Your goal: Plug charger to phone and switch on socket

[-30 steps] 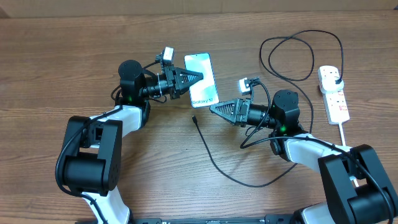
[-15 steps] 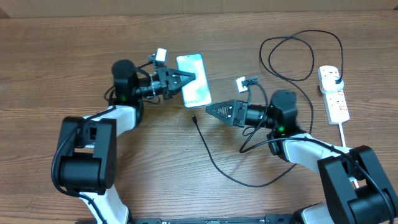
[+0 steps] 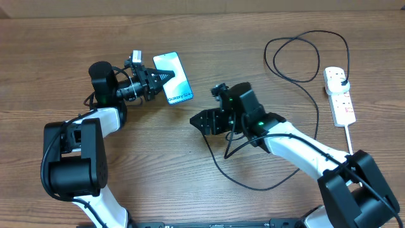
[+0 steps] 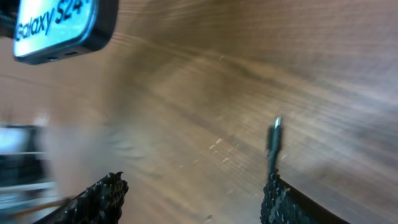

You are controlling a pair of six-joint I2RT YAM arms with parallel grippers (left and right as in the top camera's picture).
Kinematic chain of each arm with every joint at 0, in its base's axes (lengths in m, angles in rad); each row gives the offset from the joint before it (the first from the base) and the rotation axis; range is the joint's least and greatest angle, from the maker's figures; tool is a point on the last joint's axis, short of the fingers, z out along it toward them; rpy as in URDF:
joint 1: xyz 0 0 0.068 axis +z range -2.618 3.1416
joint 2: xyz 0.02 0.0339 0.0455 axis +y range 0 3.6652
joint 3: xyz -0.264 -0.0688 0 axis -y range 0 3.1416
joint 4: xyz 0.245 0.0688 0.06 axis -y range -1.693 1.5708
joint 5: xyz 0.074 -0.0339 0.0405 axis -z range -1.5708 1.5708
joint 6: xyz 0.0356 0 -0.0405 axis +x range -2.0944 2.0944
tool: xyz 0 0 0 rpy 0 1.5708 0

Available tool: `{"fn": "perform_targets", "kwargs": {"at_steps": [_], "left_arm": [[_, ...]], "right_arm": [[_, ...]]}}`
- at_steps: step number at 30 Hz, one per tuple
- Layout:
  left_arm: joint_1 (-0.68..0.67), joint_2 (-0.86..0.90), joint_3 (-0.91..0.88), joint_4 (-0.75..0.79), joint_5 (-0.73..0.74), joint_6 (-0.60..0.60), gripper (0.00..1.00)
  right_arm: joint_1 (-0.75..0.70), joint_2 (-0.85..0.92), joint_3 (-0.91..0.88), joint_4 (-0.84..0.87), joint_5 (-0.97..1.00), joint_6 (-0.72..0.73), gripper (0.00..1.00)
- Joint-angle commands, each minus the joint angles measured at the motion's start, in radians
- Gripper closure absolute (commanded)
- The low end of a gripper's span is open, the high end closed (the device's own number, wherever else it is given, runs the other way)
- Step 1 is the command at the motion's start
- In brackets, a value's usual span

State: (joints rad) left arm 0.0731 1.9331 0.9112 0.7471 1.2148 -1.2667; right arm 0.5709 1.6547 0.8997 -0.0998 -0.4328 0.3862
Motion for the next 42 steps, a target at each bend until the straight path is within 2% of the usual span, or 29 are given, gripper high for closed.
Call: {"fn": "perform_targets", "kwargs": {"at_steps": [1,9,14,20,33,42], "left_arm": [[0.013,-0.005,0.003,0.008,0.003,0.037,0.96],[0.043,-0.005,0.003,-0.018,-0.006,0.037,0.96],[0.045,-0.005,0.003,-0.040,-0.003,0.056,0.96],[0.045,-0.005,0.003,-0.040,-0.011,0.056,0.96],[0.045,-0.005,0.003,-0.040,-0.021,0.056,0.96],[0.045,-0.005,0.003,-0.040,-0.021,0.056,0.96]], "right_arm": [[0.069,-0.004,0.035,-0.040,0.279,-0.155,0.30],[0.182,0.016,0.035,-0.081,0.546,-0.294,0.30],[0.187,0.088,0.035,-0.067,0.563,-0.313,0.34],[0.189,0.135,0.035,-0.032,0.568,-0.313,0.46],[0.236,0.164,0.035,-0.001,0.573,-0.355,0.49],[0.236,0.209,0.035,0.032,0.616,-0.355,0.59]]}}
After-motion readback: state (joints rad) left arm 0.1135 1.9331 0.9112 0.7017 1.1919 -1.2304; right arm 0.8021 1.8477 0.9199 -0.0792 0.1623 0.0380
